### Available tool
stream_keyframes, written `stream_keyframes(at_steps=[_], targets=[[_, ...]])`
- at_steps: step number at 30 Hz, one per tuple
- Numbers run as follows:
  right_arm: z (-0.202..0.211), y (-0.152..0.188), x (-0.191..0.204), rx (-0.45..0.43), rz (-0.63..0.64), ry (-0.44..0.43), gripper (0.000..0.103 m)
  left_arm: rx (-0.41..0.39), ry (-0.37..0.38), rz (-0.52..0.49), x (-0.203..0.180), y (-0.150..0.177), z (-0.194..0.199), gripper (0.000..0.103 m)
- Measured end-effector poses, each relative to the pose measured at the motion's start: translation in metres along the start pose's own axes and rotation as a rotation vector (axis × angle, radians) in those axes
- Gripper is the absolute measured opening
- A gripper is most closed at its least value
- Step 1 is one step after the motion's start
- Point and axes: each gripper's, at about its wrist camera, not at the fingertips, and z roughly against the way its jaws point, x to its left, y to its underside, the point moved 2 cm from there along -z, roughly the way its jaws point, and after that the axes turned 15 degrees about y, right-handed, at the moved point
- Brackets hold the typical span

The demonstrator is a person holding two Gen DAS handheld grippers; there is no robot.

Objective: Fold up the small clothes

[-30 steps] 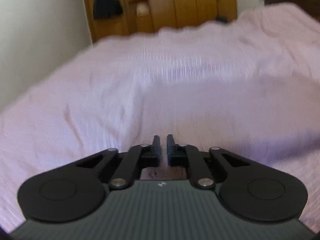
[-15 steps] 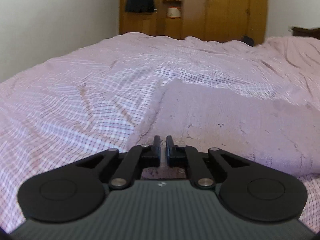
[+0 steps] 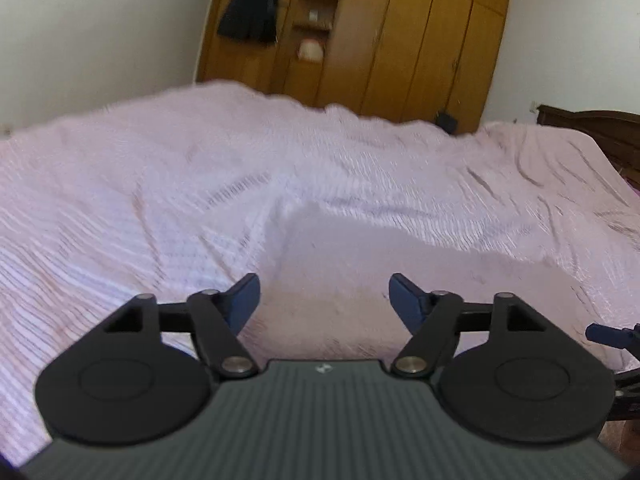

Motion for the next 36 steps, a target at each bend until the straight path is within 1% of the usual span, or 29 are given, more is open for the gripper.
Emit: stream_keyframes(at_steps=[2, 3, 4, 5, 8, 9, 10, 12, 13, 15, 17, 19, 21, 22, 23, 24, 25, 27, 29, 30, 33, 36], targets=[[-0.006, 0.0, 0.008, -0.003, -0.014, -0.005, 0.103, -0.006, -0.01, 0.024, 0.008, 0.0, 0.004, 0.073], [-0.009, 0.001, 0.011, -0.007, -0.03, -0.011, 0.103, -0.016, -0.014, 0.072, 0.016, 0.001, 0.006, 0.073], [-0.012, 0.002, 0.013, -0.012, -0.046, -0.019, 0.103, -0.034, -0.009, 0.149, 0.027, 0.004, 0.008, 0.073], [-0.015, 0.003, 0.016, -0.011, -0.054, -0.021, 0.103, -0.038, 0.002, 0.236, 0.038, 0.007, 0.008, 0.073], [-0.031, 0.007, 0.025, 0.006, -0.069, -0.013, 0.103, -0.033, 0.09, 0.629, 0.082, 0.027, 0.0, 0.073], [-0.036, 0.008, 0.028, 0.016, -0.071, -0.007, 0.103, -0.034, 0.114, 0.737, 0.092, 0.036, -0.002, 0.073], [-0.042, 0.01, 0.031, 0.028, -0.062, 0.003, 0.103, -0.052, 0.127, 0.78, 0.096, 0.04, -0.002, 0.073], [-0.049, 0.01, 0.037, 0.041, -0.039, 0.02, 0.103, -0.05, 0.149, 0.786, 0.096, 0.038, 0.0, 0.073], [-0.05, 0.01, 0.04, 0.037, -0.032, 0.025, 0.103, -0.041, 0.175, 0.782, 0.095, 0.036, 0.0, 0.073], [-0.052, 0.011, 0.043, 0.035, -0.02, 0.023, 0.103, -0.035, 0.213, 0.812, 0.097, 0.038, -0.003, 0.073], [-0.053, 0.011, 0.042, 0.039, -0.026, 0.018, 0.103, -0.03, 0.216, 0.834, 0.098, 0.043, -0.007, 0.072], [-0.053, 0.012, 0.04, 0.043, -0.035, 0.011, 0.103, -0.027, 0.211, 0.797, 0.093, 0.046, -0.014, 0.072], [-0.054, 0.012, 0.04, 0.045, -0.032, 0.013, 0.103, -0.028, 0.227, 0.705, 0.086, 0.047, -0.025, 0.072], [-0.054, 0.012, 0.041, 0.045, -0.029, 0.015, 0.103, -0.031, 0.234, 0.648, 0.082, 0.049, -0.03, 0.064], [-0.054, 0.013, 0.041, 0.045, -0.026, 0.017, 0.103, -0.017, 0.212, 0.593, 0.077, 0.05, -0.036, 0.048], [-0.054, 0.013, 0.042, 0.045, -0.025, 0.018, 0.103, 0.006, 0.177, 0.565, 0.074, 0.05, -0.042, 0.034], [-0.054, 0.013, 0.041, 0.044, -0.024, 0.017, 0.103, 0.003, 0.179, 0.552, 0.073, 0.049, -0.047, 0.031], [-0.054, 0.013, 0.04, 0.047, -0.031, 0.011, 0.103, -0.035, 0.218, 0.557, 0.074, 0.049, -0.049, 0.028], [-0.054, 0.013, 0.037, 0.05, -0.043, 0.0, 0.103, -0.038, 0.225, 0.55, 0.072, 0.047, -0.05, 0.027], [-0.054, 0.013, 0.036, 0.05, -0.052, -0.011, 0.103, -0.039, 0.22, 0.534, 0.069, 0.045, -0.053, 0.027], [-0.059, 0.011, 0.023, 0.079, -0.116, -0.098, 0.103, -0.023, 0.162, 0.491, 0.064, 0.044, -0.055, 0.028], [-0.057, 0.012, 0.008, 0.068, -0.21, -0.154, 0.103, -0.033, 0.183, 0.476, 0.066, 0.047, -0.05, 0.028]])
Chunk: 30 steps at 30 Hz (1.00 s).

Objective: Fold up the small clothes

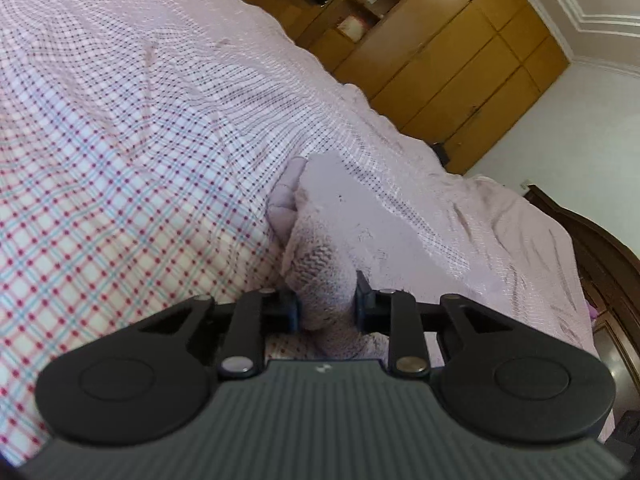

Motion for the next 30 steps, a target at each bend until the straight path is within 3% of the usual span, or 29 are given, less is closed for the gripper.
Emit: stream_keyframes(at_steps=[5, 8, 9, 11, 12, 13, 14, 16, 18, 21, 22, 23, 26, 30], targets=[[0.005, -0.004, -0.01, -0.021, -0.095, -0.027, 0.103, 0.03, 0.043, 0.106, 0.015, -0.009, 0.018, 0.027], [0.019, -0.005, -0.016, -0.069, -0.216, 0.105, 0.103, 0.047, 0.031, 0.08, 0.015, -0.012, 0.015, 0.027], [0.03, -0.006, -0.021, -0.113, -0.301, 0.205, 0.103, 0.049, 0.028, 0.077, 0.014, -0.013, 0.014, 0.027], [0.058, -0.008, -0.036, -0.198, -0.468, 0.521, 0.103, 0.057, 0.03, 0.086, 0.015, -0.015, 0.014, 0.027], [0.07, -0.009, -0.046, -0.193, -0.546, 0.705, 0.103, 0.061, 0.035, 0.094, 0.016, -0.017, 0.013, 0.027], [0.079, -0.006, -0.059, -0.172, -0.634, 0.834, 0.103, 0.062, 0.038, 0.102, 0.017, -0.019, 0.008, 0.027], [0.083, 0.001, -0.072, -0.152, -0.715, 0.852, 0.103, 0.063, 0.042, 0.11, 0.018, -0.019, 0.008, 0.027], [0.074, 0.019, -0.094, -0.114, -0.805, 0.732, 0.103, 0.062, 0.041, 0.108, 0.018, -0.019, 0.007, 0.027], [0.065, 0.019, -0.093, -0.134, -0.733, 0.713, 0.103, 0.06, 0.032, 0.088, 0.015, -0.018, 0.007, 0.027], [0.049, 0.011, -0.1, -0.177, -0.738, 0.446, 0.099, 0.056, 0.017, 0.074, 0.015, -0.019, 0.0, 0.027], [0.042, 0.007, -0.106, -0.158, -0.75, 0.385, 0.073, 0.056, 0.011, 0.07, 0.014, -0.02, -0.002, 0.026], [0.035, 0.002, -0.114, -0.106, -0.772, 0.388, 0.029, 0.053, 0.007, 0.064, 0.013, -0.022, -0.003, 0.025], [0.035, -0.01, -0.124, -0.079, -0.777, 0.378, 0.023, 0.031, 0.02, 0.075, 0.005, -0.031, -0.001, 0.022], [0.065, -0.034, -0.108, -0.094, -0.641, 0.364, 0.023, 0.016, 0.042, 0.095, -0.014, -0.043, 0.018, 0.021]])
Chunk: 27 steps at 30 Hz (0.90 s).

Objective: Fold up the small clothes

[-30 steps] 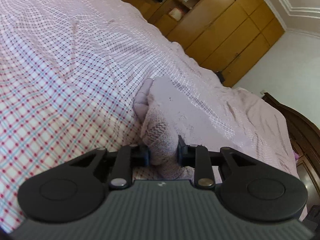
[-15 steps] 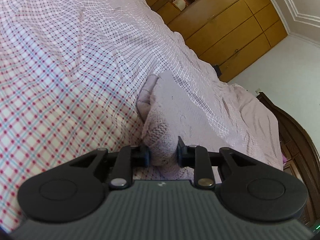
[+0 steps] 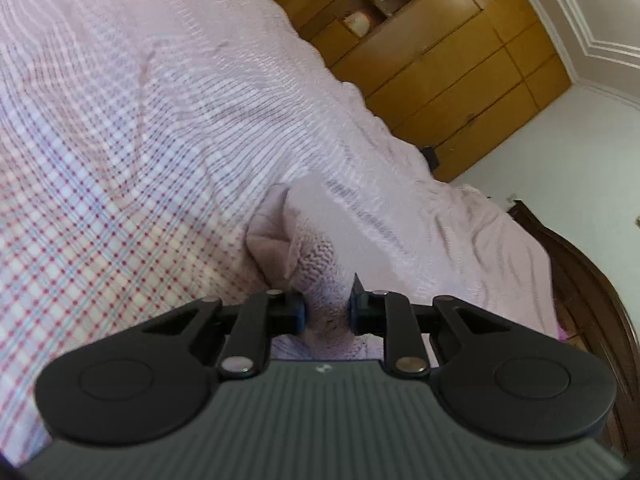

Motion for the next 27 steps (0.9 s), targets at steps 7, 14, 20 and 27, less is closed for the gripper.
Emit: stream_keyframes(at_steps=[7, 14, 20, 27], targets=[[0.004, 0.017, -0.046, 0.176, -0.105, 0.203, 0.036, 0.073, -0.158, 0.026, 0.01, 0.035, 0.022, 0.022], [0.038, 0.022, -0.008, -0.318, 0.028, 0.643, 0.103, 0.026, -0.152, 0.039, 0.021, 0.036, 0.001, 0.026], [0.062, 0.027, 0.039, -0.422, 0.108, 0.461, 0.103, 0.004, -0.146, -0.013, 0.023, 0.035, -0.022, 0.028], [-0.008, 0.034, 0.201, -0.045, 0.722, 0.222, 0.103, -0.017, -0.147, -0.021, 0.036, 0.027, -0.032, 0.029]])
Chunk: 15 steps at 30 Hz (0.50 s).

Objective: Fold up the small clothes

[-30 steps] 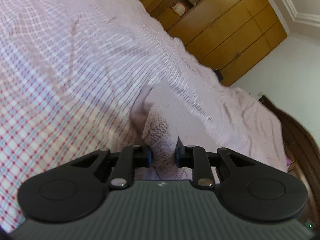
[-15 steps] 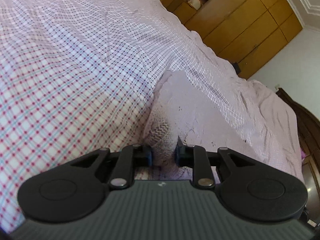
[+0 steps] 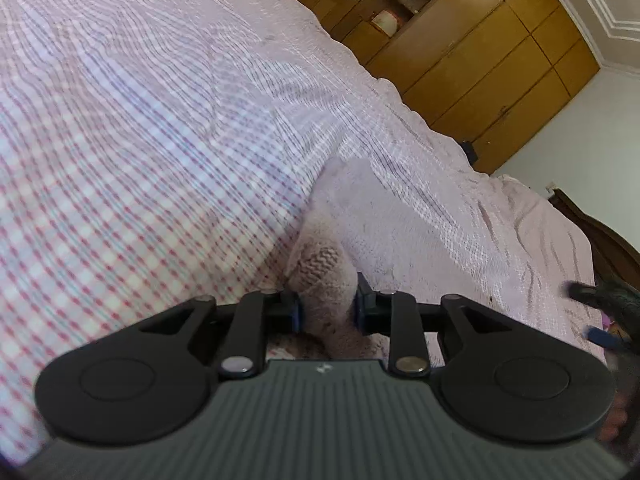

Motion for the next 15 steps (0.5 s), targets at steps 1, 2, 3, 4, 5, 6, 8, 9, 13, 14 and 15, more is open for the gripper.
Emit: stream_keyframes(at_steps=[1, 2, 3, 4, 5, 6, 8, 9, 13, 14, 15], targets=[[-0.012, -0.004, 0.005, 0.022, 0.017, 0.036, 0.103, -0.036, -0.018, 0.001, 0.001, -0.008, 0.009, 0.029], [-0.024, -0.007, 0.001, 0.015, 0.015, 0.077, 0.103, -0.1, -0.049, -0.028, 0.001, -0.015, 0.017, 0.024], [-0.036, -0.011, -0.006, -0.008, 0.015, 0.106, 0.103, -0.174, -0.078, -0.081, -0.001, -0.026, 0.029, 0.024], [-0.046, -0.008, -0.017, -0.036, 0.037, 0.139, 0.103, -0.211, -0.057, -0.107, 0.001, -0.037, 0.033, 0.025], [-0.06, -0.003, -0.031, -0.049, 0.066, 0.188, 0.103, -0.219, 0.005, -0.123, 0.004, -0.051, 0.034, 0.027], [-0.077, 0.003, -0.047, -0.043, 0.087, 0.249, 0.103, -0.181, 0.098, -0.14, 0.011, -0.073, 0.025, 0.028], [-0.113, 0.016, -0.085, 0.021, 0.04, 0.286, 0.102, -0.052, 0.227, -0.164, 0.021, -0.106, -0.002, 0.029], [-0.128, 0.021, -0.104, 0.067, -0.035, 0.227, 0.1, 0.032, 0.249, -0.167, 0.025, -0.114, -0.017, 0.03], [-0.141, 0.05, -0.17, 0.138, -0.566, -0.07, 0.028, 0.222, 0.205, -0.126, 0.045, -0.118, -0.076, 0.038], [-0.137, 0.056, -0.178, 0.098, -0.63, -0.115, 0.008, 0.211, 0.172, -0.129, 0.045, -0.118, -0.086, 0.04], [-0.132, 0.061, -0.181, 0.056, -0.666, -0.152, 0.005, 0.207, 0.166, -0.128, 0.044, -0.118, -0.097, 0.04]])
